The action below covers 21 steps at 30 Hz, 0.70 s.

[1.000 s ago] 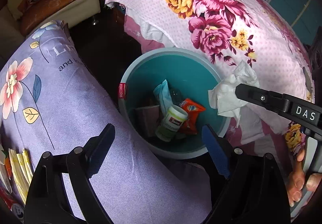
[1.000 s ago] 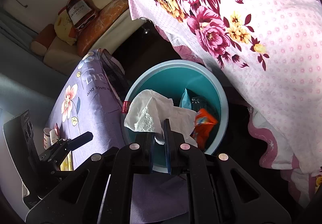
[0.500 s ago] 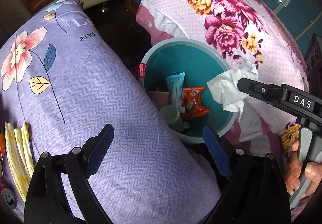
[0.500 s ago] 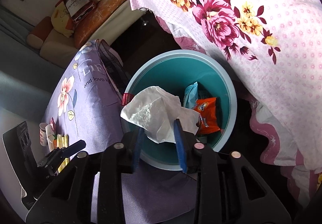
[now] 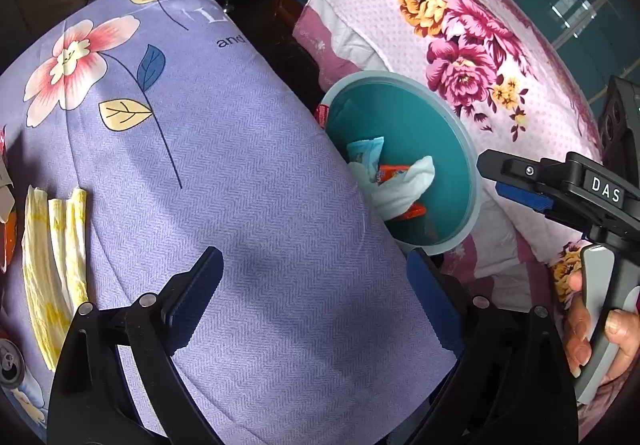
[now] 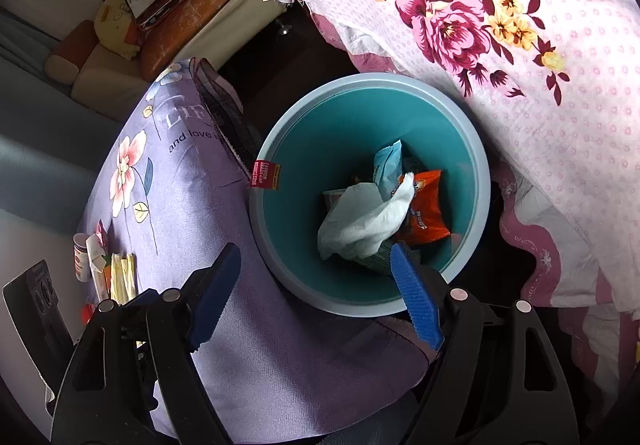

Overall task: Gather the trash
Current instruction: 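Move right tool to the yellow paper strips while left tool approaches the Coca-Cola can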

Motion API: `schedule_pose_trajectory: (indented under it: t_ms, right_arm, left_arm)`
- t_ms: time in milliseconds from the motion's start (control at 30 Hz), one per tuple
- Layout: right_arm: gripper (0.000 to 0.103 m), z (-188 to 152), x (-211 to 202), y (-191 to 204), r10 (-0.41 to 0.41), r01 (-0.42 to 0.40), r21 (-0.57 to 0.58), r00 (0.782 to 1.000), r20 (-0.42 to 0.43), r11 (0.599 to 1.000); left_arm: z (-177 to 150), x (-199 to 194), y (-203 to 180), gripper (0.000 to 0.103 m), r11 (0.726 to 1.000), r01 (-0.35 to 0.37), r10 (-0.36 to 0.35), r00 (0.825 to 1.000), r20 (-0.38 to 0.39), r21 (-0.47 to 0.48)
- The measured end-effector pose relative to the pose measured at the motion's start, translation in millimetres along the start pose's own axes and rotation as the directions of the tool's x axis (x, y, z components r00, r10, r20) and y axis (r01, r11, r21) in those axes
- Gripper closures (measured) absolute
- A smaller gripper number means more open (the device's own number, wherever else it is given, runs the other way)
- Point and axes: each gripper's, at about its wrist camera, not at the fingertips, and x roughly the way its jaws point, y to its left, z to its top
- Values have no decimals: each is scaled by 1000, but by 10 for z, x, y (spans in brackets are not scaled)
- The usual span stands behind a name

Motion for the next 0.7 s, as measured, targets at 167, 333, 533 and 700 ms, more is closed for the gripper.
schedule_pose_trajectory:
  t_ms: [167, 333, 533, 700]
  right_arm:
    - [25, -88, 25, 180, -14, 14, -28, 1000, -22, 1000]
    - [25, -184, 32, 461, -10, 7, -81, 999, -40, 997]
    - [25, -334, 41, 865, -6, -4, -154, 998, -63, 988]
    - [25, -497, 43, 1244, -31, 15, -245, 998, -63, 969]
  left_arm:
    - [-122, -161, 154, 10, 1000, -7, 8, 1000, 21, -25]
    - [-243, -362, 346, 10, 998, -13, 16, 999, 50, -65]
    - [-413, -619, 611, 10, 992, -17, 28, 995, 91, -127]
    - [-569, -850, 893, 10, 980, -20, 48, 990, 134, -198]
